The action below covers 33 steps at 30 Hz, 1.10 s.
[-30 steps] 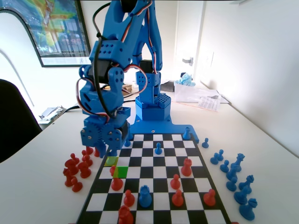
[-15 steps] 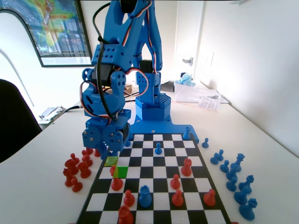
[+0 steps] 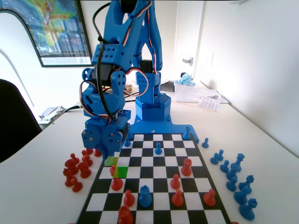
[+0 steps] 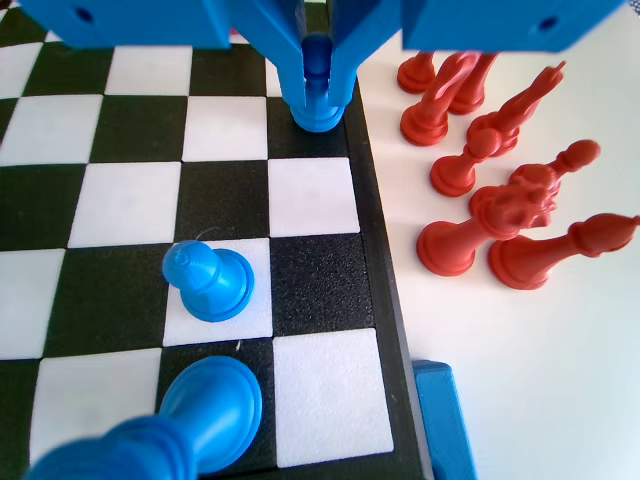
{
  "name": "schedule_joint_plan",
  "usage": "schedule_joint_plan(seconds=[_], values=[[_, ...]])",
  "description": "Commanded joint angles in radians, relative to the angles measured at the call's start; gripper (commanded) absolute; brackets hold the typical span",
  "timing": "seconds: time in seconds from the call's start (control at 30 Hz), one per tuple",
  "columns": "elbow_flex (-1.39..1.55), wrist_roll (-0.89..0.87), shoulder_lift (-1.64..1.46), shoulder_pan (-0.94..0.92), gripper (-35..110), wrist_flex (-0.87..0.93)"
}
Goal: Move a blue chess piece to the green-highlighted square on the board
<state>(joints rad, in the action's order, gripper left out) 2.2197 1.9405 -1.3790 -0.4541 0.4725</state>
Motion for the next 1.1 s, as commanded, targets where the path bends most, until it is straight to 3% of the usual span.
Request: schedule_joint_plan(seconds=[0.0, 0.33, 1.07], values=[[-0.069, -0.026, -0.043, 0.005, 1, 0.080], [-0.313, -0.173, -0.040, 0.089, 1, 0.344], [-0.222, -0.181, 0.058, 0.146, 1, 0.181]])
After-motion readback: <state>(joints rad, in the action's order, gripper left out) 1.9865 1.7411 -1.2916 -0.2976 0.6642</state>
